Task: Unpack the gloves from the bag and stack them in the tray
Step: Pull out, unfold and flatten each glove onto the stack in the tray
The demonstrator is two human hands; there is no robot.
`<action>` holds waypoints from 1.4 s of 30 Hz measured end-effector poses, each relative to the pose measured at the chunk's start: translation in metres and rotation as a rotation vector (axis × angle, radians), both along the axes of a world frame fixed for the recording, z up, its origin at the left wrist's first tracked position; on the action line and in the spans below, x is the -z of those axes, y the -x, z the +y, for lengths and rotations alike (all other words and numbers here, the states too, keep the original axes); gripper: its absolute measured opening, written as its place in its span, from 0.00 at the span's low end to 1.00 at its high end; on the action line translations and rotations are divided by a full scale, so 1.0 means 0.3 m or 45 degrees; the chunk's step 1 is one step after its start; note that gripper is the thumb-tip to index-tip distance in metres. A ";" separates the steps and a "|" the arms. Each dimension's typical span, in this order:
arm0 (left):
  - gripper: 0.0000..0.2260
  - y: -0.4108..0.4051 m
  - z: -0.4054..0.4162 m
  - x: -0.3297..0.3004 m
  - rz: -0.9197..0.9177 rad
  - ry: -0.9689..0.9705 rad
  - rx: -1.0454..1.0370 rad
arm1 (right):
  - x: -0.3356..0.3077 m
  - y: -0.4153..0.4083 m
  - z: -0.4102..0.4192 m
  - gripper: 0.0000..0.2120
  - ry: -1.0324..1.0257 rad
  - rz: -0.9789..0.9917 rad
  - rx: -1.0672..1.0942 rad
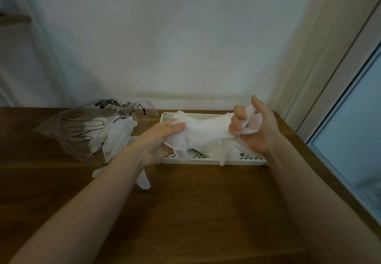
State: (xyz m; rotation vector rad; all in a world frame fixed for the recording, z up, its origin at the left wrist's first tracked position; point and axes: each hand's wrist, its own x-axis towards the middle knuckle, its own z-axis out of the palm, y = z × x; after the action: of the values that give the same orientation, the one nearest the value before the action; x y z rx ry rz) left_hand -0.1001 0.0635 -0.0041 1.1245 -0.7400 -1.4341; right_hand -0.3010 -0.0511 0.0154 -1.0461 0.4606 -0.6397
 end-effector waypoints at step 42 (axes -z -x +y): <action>0.07 0.079 -0.442 -0.206 -1.212 0.410 -0.224 | -0.118 0.056 -0.301 0.08 0.882 1.123 0.825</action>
State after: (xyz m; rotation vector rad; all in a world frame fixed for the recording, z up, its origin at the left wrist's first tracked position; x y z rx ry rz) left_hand -0.1239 -0.0692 0.0575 1.5539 -1.4225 -0.5347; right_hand -0.3177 -0.1414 0.0508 -1.8638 1.4549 -0.9196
